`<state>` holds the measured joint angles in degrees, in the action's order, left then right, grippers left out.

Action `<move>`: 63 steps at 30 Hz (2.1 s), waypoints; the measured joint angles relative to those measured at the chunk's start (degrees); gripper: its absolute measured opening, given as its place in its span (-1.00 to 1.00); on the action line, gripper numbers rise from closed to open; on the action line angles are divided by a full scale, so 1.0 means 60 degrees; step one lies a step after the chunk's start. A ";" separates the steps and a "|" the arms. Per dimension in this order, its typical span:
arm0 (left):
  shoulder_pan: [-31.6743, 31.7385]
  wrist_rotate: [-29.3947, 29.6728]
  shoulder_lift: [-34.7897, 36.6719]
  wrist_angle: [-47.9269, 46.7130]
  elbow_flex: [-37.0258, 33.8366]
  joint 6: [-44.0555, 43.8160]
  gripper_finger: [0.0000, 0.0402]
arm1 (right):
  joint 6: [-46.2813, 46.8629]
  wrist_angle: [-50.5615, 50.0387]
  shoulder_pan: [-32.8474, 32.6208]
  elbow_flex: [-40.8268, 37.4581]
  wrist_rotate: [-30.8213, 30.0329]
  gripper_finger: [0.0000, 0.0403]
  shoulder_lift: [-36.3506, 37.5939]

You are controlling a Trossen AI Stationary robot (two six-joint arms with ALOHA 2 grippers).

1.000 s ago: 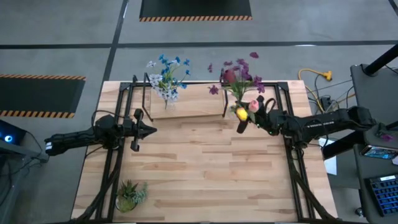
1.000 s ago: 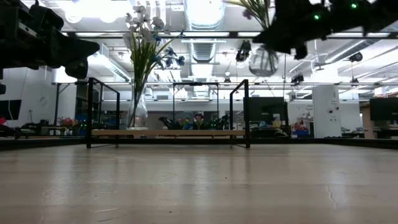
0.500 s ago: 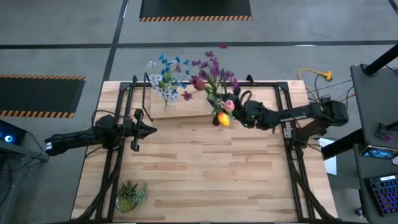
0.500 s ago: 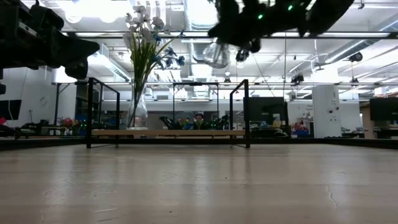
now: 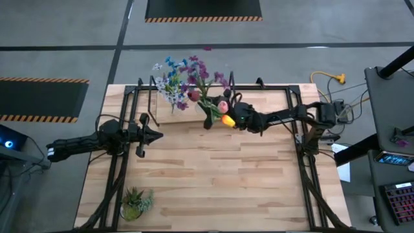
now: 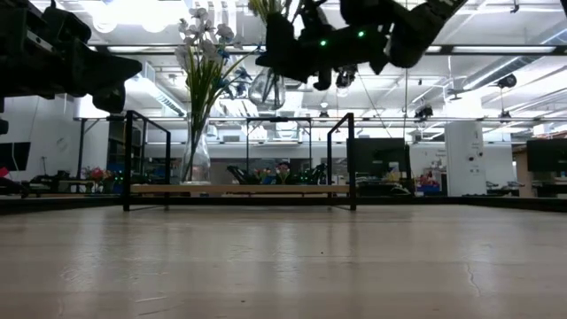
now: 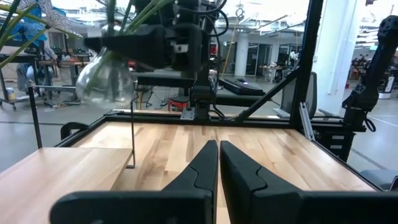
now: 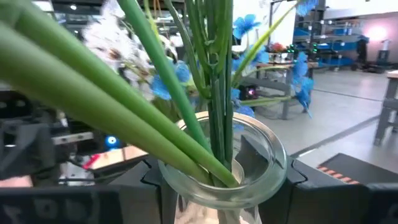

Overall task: Pick and place flowers into a vace then onto a shelf
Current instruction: Put the transparent vase on the shelf

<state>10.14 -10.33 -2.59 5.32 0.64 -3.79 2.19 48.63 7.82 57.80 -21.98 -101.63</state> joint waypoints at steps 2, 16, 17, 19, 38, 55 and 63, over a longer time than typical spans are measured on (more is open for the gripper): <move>0.0003 0.0000 0.0000 -0.0006 0.0000 -0.0004 -1.00 | -0.0002 -0.0009 0.0005 0.0166 -0.0029 -0.30 -0.0243; 0.0001 0.0000 -0.0003 -0.0055 0.0000 -0.0002 -1.00 | 0.0467 0.0020 -0.0035 0.0811 -0.0028 -0.29 -0.1792; -0.0001 0.0000 -0.0006 -0.0055 0.0004 -0.0001 -1.00 | 0.0576 0.0046 -0.0035 0.0881 0.0024 -0.29 -0.1927; 0.0003 0.0000 -0.0004 -0.0060 0.0004 0.0000 -1.00 | 0.0627 0.0228 -0.0027 0.1008 0.0025 -0.29 -0.2208; 0.0000 -0.0003 -0.0004 -0.0073 0.0004 -0.0001 -1.00 | 0.0644 0.0208 0.0135 0.0848 -0.0826 -0.29 -0.2845; -0.0001 -0.0004 -0.0004 -0.0072 0.0004 0.0000 -1.00 | 0.1180 -0.0881 0.0673 0.0795 -0.1073 -0.28 -0.2807; -0.0001 -0.0004 -0.0004 -0.0073 0.0004 0.0000 -1.00 | 0.1316 -0.0859 0.0787 0.0795 -0.0968 -0.28 -0.2807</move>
<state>10.13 -10.35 -2.61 4.89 0.67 -3.79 10.09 43.48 12.55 62.57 -27.78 -118.48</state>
